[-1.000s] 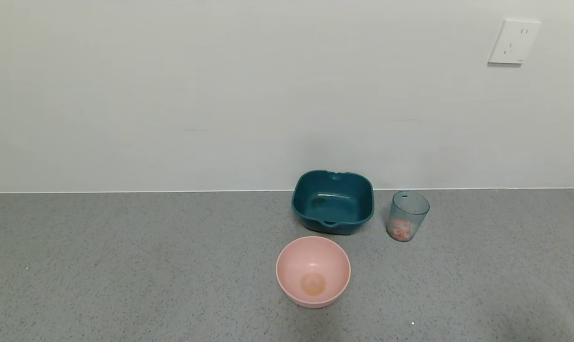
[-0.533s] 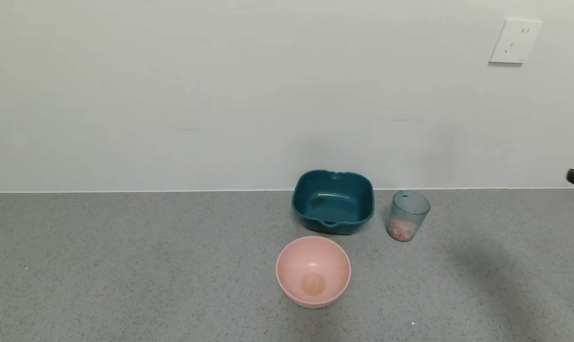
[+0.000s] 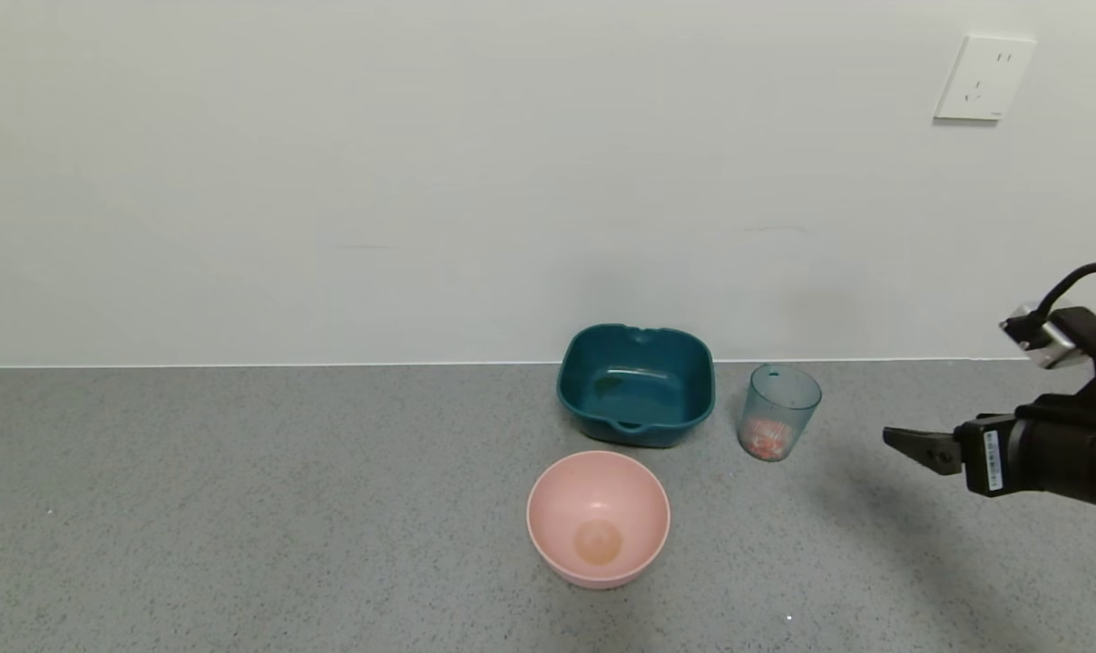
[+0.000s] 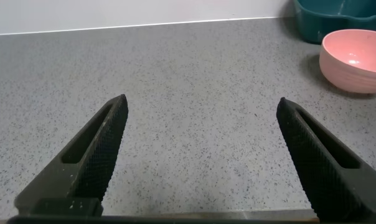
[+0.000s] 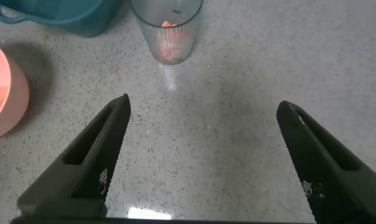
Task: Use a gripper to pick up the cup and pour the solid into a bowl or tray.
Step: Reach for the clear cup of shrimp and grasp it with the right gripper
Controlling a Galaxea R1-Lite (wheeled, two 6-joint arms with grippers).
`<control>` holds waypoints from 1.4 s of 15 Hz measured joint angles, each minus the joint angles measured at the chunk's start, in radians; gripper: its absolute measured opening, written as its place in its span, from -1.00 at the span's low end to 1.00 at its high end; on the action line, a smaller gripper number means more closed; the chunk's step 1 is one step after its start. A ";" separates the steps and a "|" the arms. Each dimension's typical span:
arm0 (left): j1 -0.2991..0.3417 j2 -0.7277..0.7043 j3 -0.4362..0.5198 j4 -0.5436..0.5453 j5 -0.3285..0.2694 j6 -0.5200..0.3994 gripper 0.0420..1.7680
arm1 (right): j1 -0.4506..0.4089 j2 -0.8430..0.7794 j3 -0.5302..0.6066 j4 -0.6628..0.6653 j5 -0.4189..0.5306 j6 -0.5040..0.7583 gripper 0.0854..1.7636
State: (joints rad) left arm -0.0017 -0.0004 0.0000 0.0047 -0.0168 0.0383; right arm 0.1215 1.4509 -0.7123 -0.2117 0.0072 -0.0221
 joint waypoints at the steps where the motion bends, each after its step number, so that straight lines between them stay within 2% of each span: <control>1: 0.000 0.000 0.000 0.000 -0.001 0.000 0.94 | 0.014 0.037 0.036 -0.073 0.000 0.015 0.94; 7: 0.000 0.000 0.000 0.000 0.000 0.000 0.94 | 0.061 0.302 0.177 -0.463 -0.003 0.052 0.94; 13: 0.000 0.000 0.000 0.000 0.000 0.000 0.94 | 0.073 0.545 0.184 -0.810 -0.012 0.066 0.94; 17: 0.000 0.000 0.000 0.000 0.000 0.000 0.94 | 0.067 0.644 0.147 -0.923 -0.024 0.066 0.94; 21: 0.000 0.000 0.000 0.000 -0.001 0.000 0.94 | 0.067 0.700 0.100 -0.963 -0.025 0.065 0.94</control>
State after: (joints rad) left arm -0.0017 -0.0004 0.0000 0.0043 -0.0177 0.0383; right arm 0.1889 2.1513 -0.6128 -1.1747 -0.0177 0.0428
